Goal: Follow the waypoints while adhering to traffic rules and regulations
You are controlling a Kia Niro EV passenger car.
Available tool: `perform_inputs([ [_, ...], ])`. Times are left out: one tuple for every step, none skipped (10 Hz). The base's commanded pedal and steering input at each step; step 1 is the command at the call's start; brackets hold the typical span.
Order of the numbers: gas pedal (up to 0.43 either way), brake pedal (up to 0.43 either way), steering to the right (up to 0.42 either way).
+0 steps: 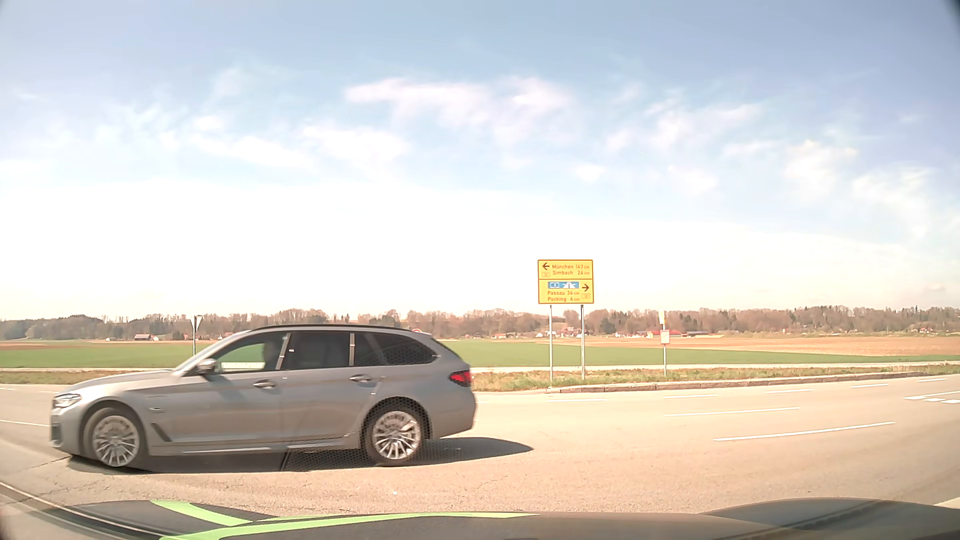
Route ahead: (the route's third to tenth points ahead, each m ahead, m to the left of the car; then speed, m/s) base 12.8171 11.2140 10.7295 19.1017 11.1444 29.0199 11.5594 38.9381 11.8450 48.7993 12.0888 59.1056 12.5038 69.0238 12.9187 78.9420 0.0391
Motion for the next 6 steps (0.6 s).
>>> perform_inputs([
  [0.0,0.268,-0.029],
  [0.0,0.268,-0.029],
  [0.0,0.268,-0.029],
  [0.0,0.268,-0.029],
  [0.0,0.268,-0.029],
  [0.0,0.268,-0.029],
])
